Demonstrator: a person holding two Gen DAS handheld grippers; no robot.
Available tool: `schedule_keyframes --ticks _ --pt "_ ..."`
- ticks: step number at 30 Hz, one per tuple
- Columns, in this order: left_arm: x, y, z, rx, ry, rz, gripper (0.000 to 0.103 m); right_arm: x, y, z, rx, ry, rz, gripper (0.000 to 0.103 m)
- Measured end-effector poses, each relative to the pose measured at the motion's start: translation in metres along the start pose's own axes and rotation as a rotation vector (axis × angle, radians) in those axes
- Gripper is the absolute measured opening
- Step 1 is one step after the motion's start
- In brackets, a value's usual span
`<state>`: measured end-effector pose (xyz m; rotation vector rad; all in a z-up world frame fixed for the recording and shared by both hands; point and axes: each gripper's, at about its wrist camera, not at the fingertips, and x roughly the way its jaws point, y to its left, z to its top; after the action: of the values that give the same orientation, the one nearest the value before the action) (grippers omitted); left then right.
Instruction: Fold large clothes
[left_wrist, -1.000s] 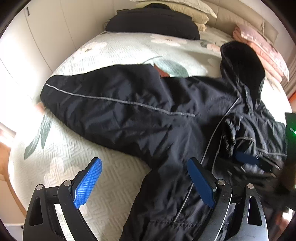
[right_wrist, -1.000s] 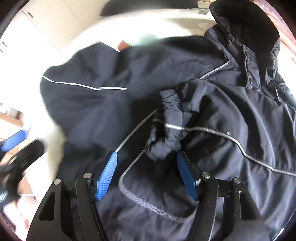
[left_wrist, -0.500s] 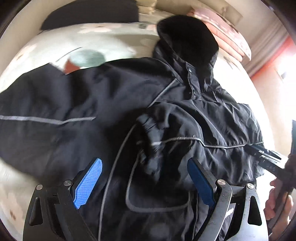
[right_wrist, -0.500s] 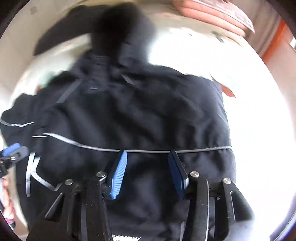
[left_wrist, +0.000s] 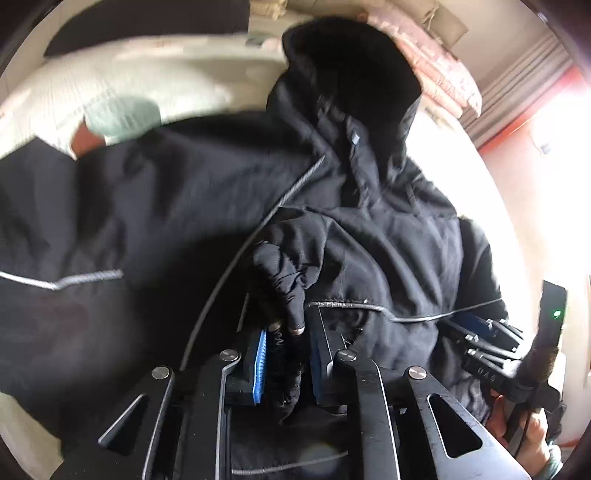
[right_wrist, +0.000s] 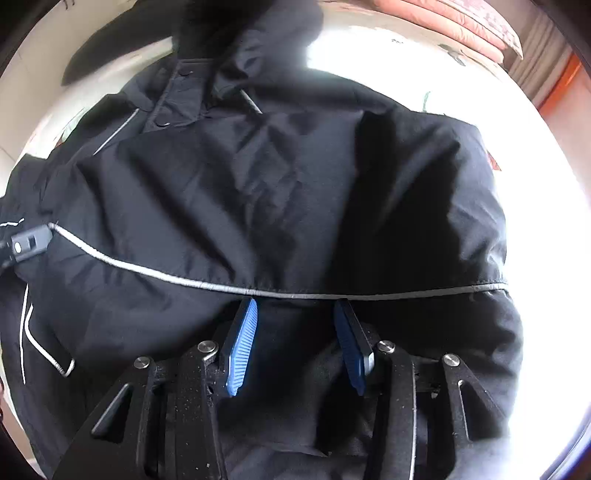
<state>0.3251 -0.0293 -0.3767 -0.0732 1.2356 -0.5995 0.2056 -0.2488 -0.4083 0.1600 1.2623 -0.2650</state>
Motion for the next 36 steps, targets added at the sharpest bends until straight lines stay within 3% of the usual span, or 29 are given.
schedule_keyframes --ticks 5,10,13,16,18,21,23,26,29,33,36 --pt "-0.062 0.004 0.023 -0.014 -0.125 -0.024 0.017 -0.055 0.004 0.005 0.035 -0.056 0.092 0.049" --pt "-0.095 0.044 0.028 -0.028 -0.157 0.043 0.017 -0.087 0.007 0.013 0.035 -0.138 0.073 0.057" --pt "-0.075 0.074 0.016 -0.062 -0.082 0.091 0.022 -0.062 0.002 0.012 0.062 -0.088 0.002 0.057" --pt "-0.037 0.087 0.001 -0.045 0.011 0.174 0.026 -0.020 -0.010 0.014 0.112 -0.010 -0.015 0.057" --pt "-0.024 0.085 -0.007 -0.003 0.022 0.205 0.038 0.006 -0.013 0.011 0.114 0.035 -0.042 0.058" --pt "-0.028 0.077 -0.014 0.058 0.011 0.252 0.052 0.007 -0.001 0.012 0.084 0.004 -0.105 0.062" --pt "-0.039 0.081 -0.016 0.064 -0.002 0.282 0.061 0.004 -0.002 0.012 0.092 0.009 -0.102 0.062" --pt "-0.064 0.091 -0.018 0.024 -0.015 0.264 0.064 -0.008 -0.005 0.021 0.108 0.046 -0.075 0.061" --pt "-0.088 0.078 -0.010 0.076 -0.077 0.294 0.064 -0.043 -0.005 0.041 0.101 -0.035 -0.047 0.061" --pt "-0.093 0.042 0.010 0.129 -0.105 0.166 0.065 -0.055 -0.008 0.069 0.094 -0.085 -0.086 0.061" --pt "-0.056 0.021 0.023 0.139 -0.062 0.115 0.066 -0.026 -0.014 0.092 0.118 -0.046 -0.059 0.061"
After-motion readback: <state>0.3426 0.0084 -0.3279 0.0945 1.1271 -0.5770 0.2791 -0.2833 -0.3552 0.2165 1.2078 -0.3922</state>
